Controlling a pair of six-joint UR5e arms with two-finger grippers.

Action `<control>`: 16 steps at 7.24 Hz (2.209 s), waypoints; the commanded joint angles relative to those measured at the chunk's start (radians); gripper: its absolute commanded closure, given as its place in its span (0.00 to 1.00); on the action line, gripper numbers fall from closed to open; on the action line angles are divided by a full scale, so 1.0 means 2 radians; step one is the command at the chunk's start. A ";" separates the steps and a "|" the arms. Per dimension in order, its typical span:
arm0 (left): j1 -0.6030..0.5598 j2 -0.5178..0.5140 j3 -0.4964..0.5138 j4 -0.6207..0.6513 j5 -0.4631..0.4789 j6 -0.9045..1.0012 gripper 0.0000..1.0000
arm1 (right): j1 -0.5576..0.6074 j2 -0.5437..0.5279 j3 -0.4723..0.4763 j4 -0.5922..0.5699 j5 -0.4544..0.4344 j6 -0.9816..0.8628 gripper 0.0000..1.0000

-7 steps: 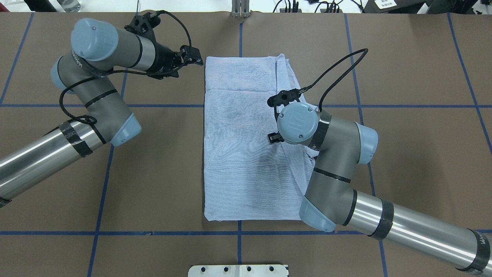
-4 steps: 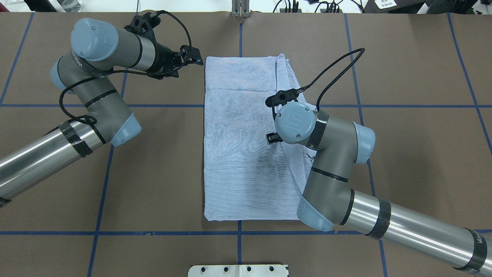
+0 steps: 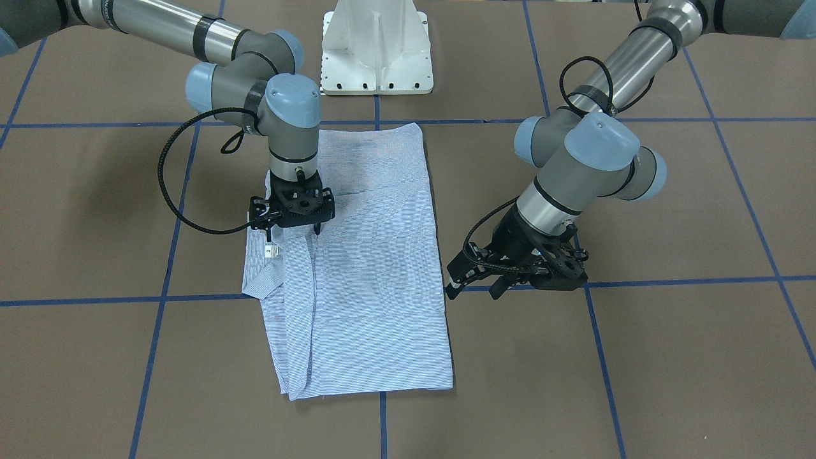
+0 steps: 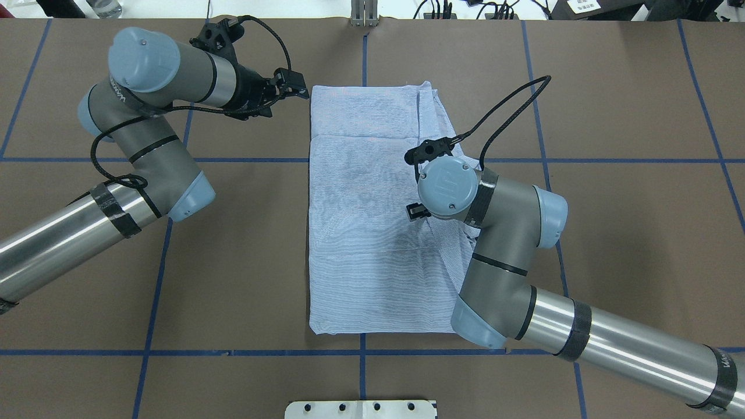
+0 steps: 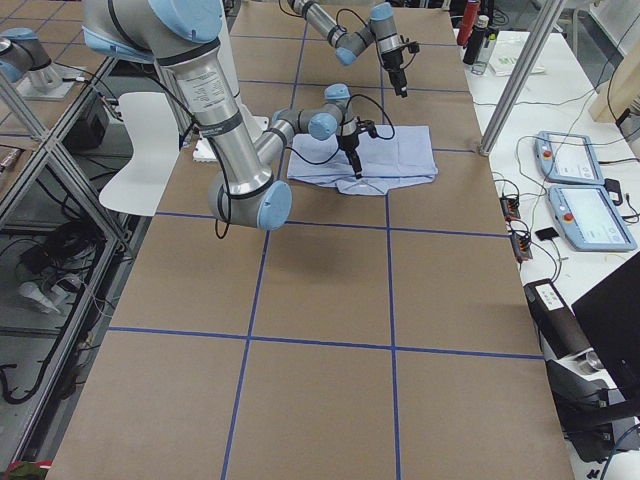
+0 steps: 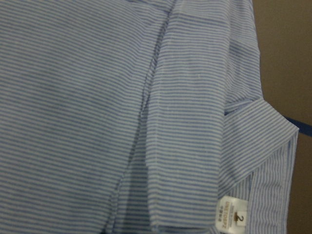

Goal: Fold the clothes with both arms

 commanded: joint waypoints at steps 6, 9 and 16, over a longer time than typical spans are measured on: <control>0.002 -0.005 0.000 0.001 0.000 -0.002 0.00 | 0.046 -0.029 0.015 0.001 0.014 -0.058 0.00; 0.003 -0.006 -0.012 0.005 0.000 -0.004 0.00 | 0.065 -0.111 0.068 0.004 0.032 -0.101 0.00; 0.047 0.025 -0.098 0.075 -0.002 -0.009 0.00 | 0.085 -0.128 0.187 0.009 0.171 -0.004 0.00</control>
